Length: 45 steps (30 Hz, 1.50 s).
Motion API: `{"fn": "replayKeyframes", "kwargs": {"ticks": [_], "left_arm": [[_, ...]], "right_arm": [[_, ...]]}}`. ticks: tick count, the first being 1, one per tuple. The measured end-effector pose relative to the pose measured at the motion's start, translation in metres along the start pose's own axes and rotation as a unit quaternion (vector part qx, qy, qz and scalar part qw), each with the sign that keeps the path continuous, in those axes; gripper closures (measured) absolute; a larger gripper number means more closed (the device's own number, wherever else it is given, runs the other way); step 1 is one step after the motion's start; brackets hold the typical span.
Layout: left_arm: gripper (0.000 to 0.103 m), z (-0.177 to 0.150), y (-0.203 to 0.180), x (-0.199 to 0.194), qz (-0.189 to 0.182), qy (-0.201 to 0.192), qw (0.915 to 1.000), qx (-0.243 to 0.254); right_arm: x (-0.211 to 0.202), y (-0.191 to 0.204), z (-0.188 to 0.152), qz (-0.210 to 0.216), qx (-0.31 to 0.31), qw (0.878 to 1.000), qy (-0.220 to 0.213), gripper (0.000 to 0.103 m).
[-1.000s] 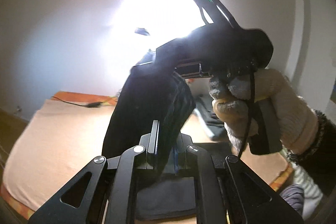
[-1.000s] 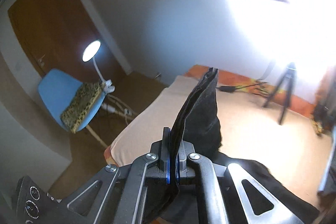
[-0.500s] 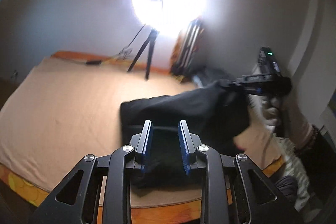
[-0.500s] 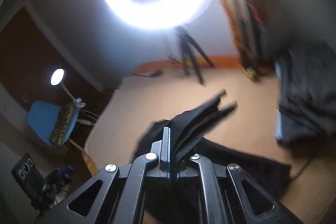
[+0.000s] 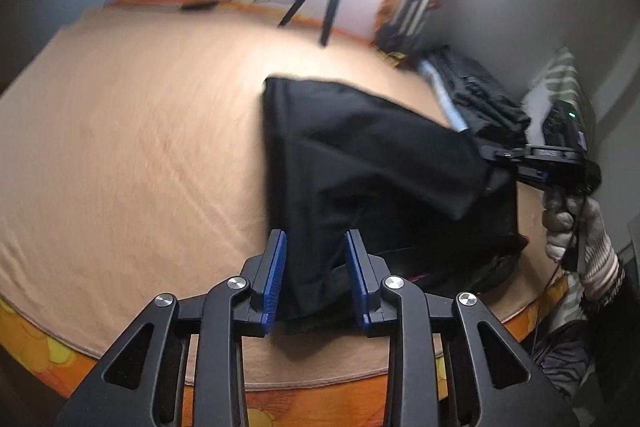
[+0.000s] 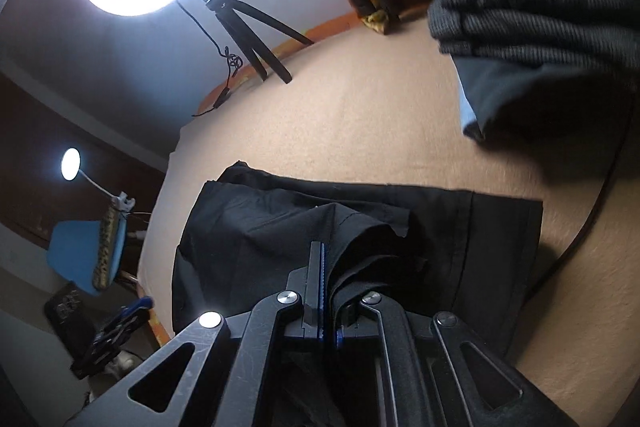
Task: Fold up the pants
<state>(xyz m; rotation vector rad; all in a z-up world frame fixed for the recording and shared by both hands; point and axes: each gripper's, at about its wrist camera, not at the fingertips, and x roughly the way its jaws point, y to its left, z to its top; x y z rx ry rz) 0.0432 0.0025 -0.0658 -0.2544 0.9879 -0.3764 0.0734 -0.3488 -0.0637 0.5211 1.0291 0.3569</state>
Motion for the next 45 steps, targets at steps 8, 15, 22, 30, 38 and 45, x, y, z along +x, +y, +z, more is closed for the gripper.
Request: {"fn": "replayKeyframes", "kwargs": {"ticks": [8, 15, 22, 30, 38, 45], "left_arm": [[0.075, -0.008, 0.018, 0.02, -0.008, 0.03, 0.999, -0.031], [0.074, -0.006, 0.016, 0.027, -0.014, 0.03, 0.9988, -0.035], [0.074, -0.006, 0.019, 0.029, -0.016, 0.032, 0.9987, -0.035], [0.075, -0.002, 0.019, 0.034, -0.025, 0.036, 0.9983, -0.037], [0.075, 0.0, 0.025, 0.035, -0.041, 0.032, 0.9971, -0.055], [0.087, -0.005, 0.023, 0.033, -0.029, 0.029, 0.9984, -0.04]], "right_arm": [[-0.003, -0.025, -0.009, 0.041, 0.031, 0.999, 0.012, 0.057], [0.0, -0.025, -0.008, 0.066, 0.042, 0.996, -0.03, 0.085], [-0.04, 0.062, -0.032, -0.021, -0.223, 0.971, -0.087, 0.101], [-0.01, -0.021, -0.031, 0.011, -0.05, 0.999, 0.006, 0.06], [-0.016, -0.006, -0.06, 0.08, -0.043, 0.995, 0.051, 0.099], [-0.039, -0.013, -0.063, -0.045, -0.045, 0.996, 0.068, 0.08]]}}
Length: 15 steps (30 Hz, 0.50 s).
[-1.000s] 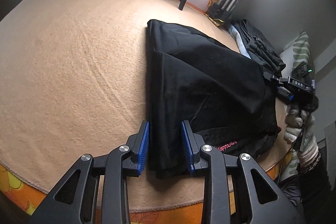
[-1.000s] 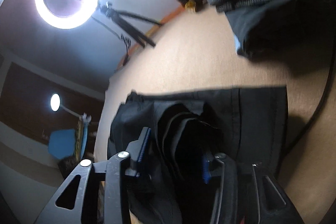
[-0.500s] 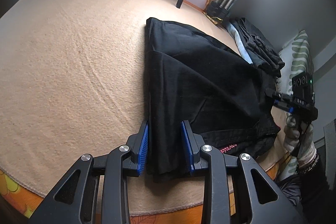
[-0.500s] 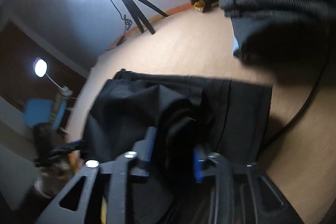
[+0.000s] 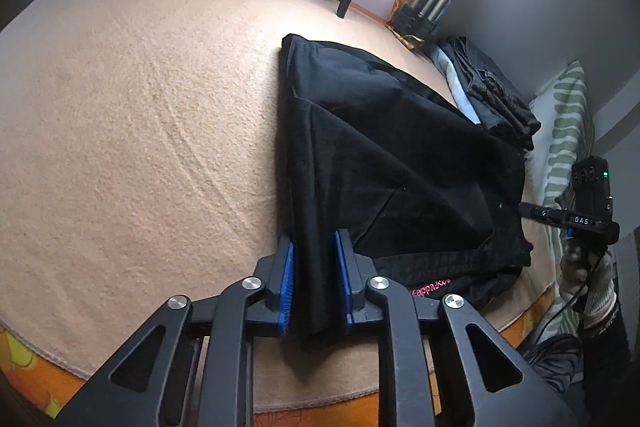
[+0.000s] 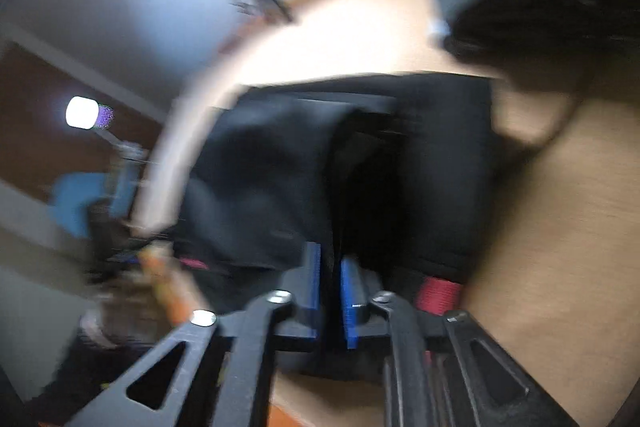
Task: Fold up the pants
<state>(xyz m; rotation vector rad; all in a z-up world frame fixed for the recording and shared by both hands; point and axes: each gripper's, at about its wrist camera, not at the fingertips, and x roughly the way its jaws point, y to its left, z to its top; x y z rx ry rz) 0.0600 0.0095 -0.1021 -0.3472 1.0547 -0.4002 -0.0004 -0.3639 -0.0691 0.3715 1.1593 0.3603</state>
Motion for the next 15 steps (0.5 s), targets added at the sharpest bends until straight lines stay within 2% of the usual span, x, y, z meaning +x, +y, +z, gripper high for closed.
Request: {"fn": "replayKeyframes", "kwargs": {"ticks": [3, 5, 7, 11, 15], "left_arm": [[0.087, -0.002, 0.003, -0.001, -0.005, -0.002, 0.9999, -0.01], [0.088, -0.003, 0.004, -0.001, -0.01, -0.002, 0.9998, -0.016], [0.088, -0.003, 0.004, -0.002, -0.013, -0.003, 0.9997, -0.019], [0.088, -0.006, 0.008, -0.003, -0.025, -0.001, 0.9991, -0.033], [0.088, -0.009, 0.01, -0.005, -0.035, -0.001, 0.9984, -0.046]], "right_arm": [[-0.023, 0.016, 0.005, -0.026, -0.037, 0.998, -0.037, 0.078], [-0.032, 0.042, 0.012, -0.029, -0.082, 0.995, -0.054, 0.064], [-0.032, 0.078, 0.025, -0.023, -0.134, 0.989, -0.06, 0.062], [0.004, 0.148, 0.071, 0.016, -0.209, 0.977, -0.042, 0.062], [0.063, 0.183, 0.118, 0.042, -0.233, 0.971, 0.003, 0.062]]}}
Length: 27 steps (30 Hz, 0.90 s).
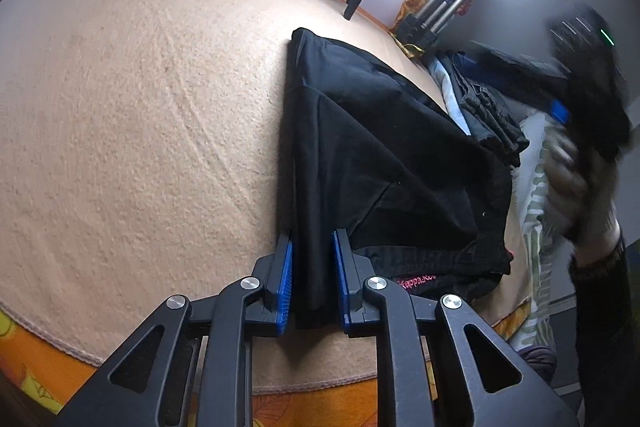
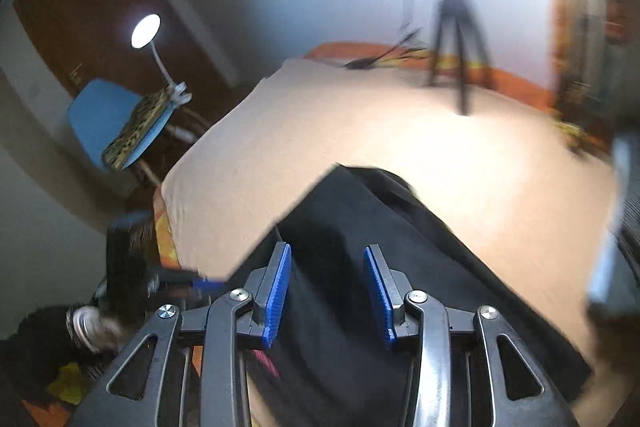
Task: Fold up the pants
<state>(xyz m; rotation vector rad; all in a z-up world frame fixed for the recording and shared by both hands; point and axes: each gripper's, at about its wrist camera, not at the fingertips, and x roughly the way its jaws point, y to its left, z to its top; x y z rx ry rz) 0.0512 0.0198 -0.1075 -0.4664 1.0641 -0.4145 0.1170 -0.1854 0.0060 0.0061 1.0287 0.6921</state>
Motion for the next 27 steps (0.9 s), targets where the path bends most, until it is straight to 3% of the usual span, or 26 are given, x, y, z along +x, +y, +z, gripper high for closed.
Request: {"fn": "replayKeyframes", "kwargs": {"ticks": [6, 8, 16, 18, 19, 20, 24, 27], "left_arm": [[0.088, 0.001, -0.004, 0.001, -0.002, 0.0, 1.0, 0.008], [0.087, 0.001, -0.005, 0.001, -0.001, 0.001, 0.9999, 0.012], [0.088, -0.001, -0.006, 0.001, 0.004, 0.001, 0.9996, 0.028], [0.089, 0.0, -0.007, 0.002, 0.005, 0.001, 0.9996, 0.029], [0.091, 0.0, -0.008, 0.002, 0.006, 0.0, 0.9995, 0.03], [0.094, -0.001, -0.009, 0.0, 0.006, -0.003, 0.9995, 0.032], [0.097, -0.011, -0.015, -0.008, 0.004, -0.015, 0.9991, 0.04], [0.097, -0.019, -0.013, -0.009, 0.006, -0.017, 0.9991, 0.039]], "right_arm": [[0.091, -0.015, 0.045, 0.031, 0.024, 0.998, 0.045, 0.062], [0.115, -0.018, 0.053, 0.021, 0.022, 0.998, 0.059, 0.062], [0.156, -0.023, 0.055, 0.01, 0.012, 0.995, 0.097, 0.062], [0.156, -0.019, 0.053, 0.012, -0.001, 0.995, 0.094, 0.071], [0.156, -0.014, 0.05, 0.001, -0.015, 0.996, 0.091, 0.087], [0.157, -0.009, 0.051, -0.018, -0.028, 0.996, 0.088, 0.094], [0.16, 0.002, 0.047, -0.056, -0.056, 0.994, 0.079, 0.1], [0.162, -0.002, 0.049, -0.071, -0.039, 0.994, 0.068, 0.101]]}}
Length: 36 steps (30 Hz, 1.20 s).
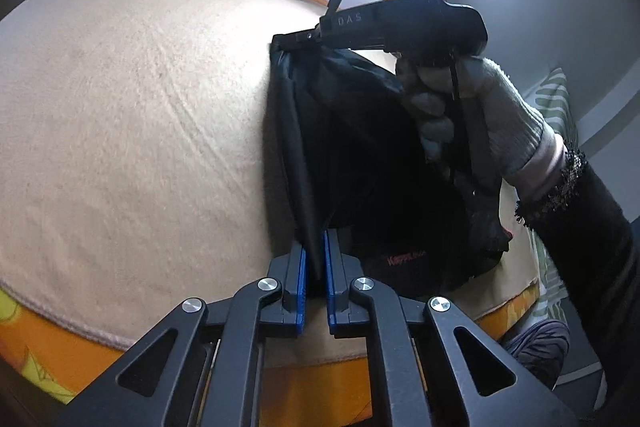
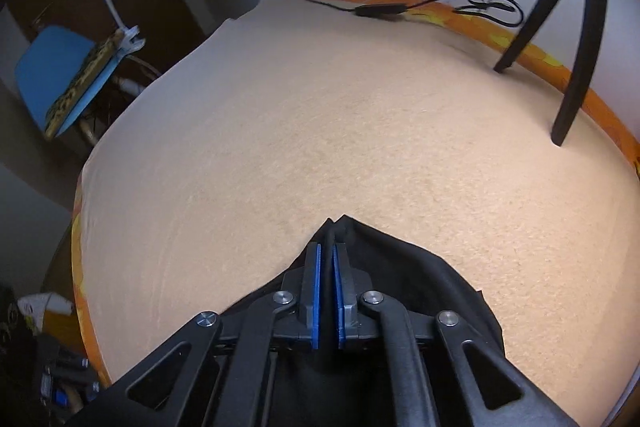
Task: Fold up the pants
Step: 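Grasp the trouser edge with the right tool while the left tool holds its edge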
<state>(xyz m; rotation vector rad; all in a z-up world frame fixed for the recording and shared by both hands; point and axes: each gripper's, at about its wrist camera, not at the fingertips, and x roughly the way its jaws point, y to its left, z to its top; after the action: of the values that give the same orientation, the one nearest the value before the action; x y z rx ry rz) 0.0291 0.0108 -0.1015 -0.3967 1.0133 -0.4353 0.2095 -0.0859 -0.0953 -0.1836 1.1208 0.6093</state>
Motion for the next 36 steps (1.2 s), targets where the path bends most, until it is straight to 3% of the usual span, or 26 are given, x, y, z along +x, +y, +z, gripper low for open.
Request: {"fn": "replayKeyframes", "kwargs": {"ticks": [6, 9, 12, 13, 14, 18, 19, 20, 21, 23, 33, 36], "left_arm": [[0.097, -0.001, -0.002, -0.004, -0.004, -0.005, 1.0, 0.001], [0.097, -0.001, 0.0, -0.005, -0.003, -0.008, 1.0, 0.003], [0.097, 0.0, -0.001, -0.003, 0.0, -0.008, 1.0, 0.001], [0.096, 0.001, -0.001, -0.003, 0.001, -0.009, 1.0, 0.001], [0.095, 0.001, -0.002, -0.003, 0.004, -0.01, 0.9999, 0.002], [0.089, 0.005, 0.0, 0.0, 0.009, -0.011, 0.9999, -0.008], [0.09, 0.005, -0.002, 0.001, 0.01, -0.014, 0.9999, 0.001], [0.095, 0.005, -0.003, 0.0, 0.013, -0.014, 0.9998, 0.01], [0.095, 0.004, -0.007, 0.0, 0.017, -0.017, 0.9995, 0.022], [0.097, 0.001, -0.011, -0.002, 0.02, -0.025, 0.9991, 0.029], [0.097, -0.003, -0.004, -0.001, 0.018, -0.015, 0.9994, 0.025], [0.086, 0.006, 0.002, -0.003, 0.02, -0.005, 0.9998, 0.001]], "right_arm": [[-0.008, -0.008, 0.004, -0.018, 0.027, 0.999, -0.018, 0.103], [-0.018, -0.005, 0.008, 0.005, 0.027, 0.999, -0.029, 0.103], [-0.021, -0.008, 0.012, 0.021, 0.036, 0.999, -0.019, 0.092], [-0.019, -0.01, 0.014, 0.024, 0.043, 0.999, -0.013, 0.077], [-0.017, -0.011, 0.015, 0.028, 0.049, 0.998, -0.008, 0.075], [-0.003, -0.001, 0.02, 0.024, 0.033, 0.999, 0.006, 0.074], [0.0, 0.003, 0.02, 0.015, 0.025, 1.0, 0.01, 0.081], [0.003, 0.006, 0.017, -0.001, 0.013, 1.0, 0.011, 0.097], [0.005, 0.011, 0.015, -0.026, -0.002, 1.0, 0.01, 0.101], [-0.001, 0.014, 0.014, -0.034, -0.009, 0.999, -0.005, 0.103], [-0.004, -0.005, 0.012, -0.059, 0.03, 0.997, -0.031, 0.103], [-0.014, -0.005, 0.012, -0.046, 0.044, 0.997, -0.033, 0.088]]}}
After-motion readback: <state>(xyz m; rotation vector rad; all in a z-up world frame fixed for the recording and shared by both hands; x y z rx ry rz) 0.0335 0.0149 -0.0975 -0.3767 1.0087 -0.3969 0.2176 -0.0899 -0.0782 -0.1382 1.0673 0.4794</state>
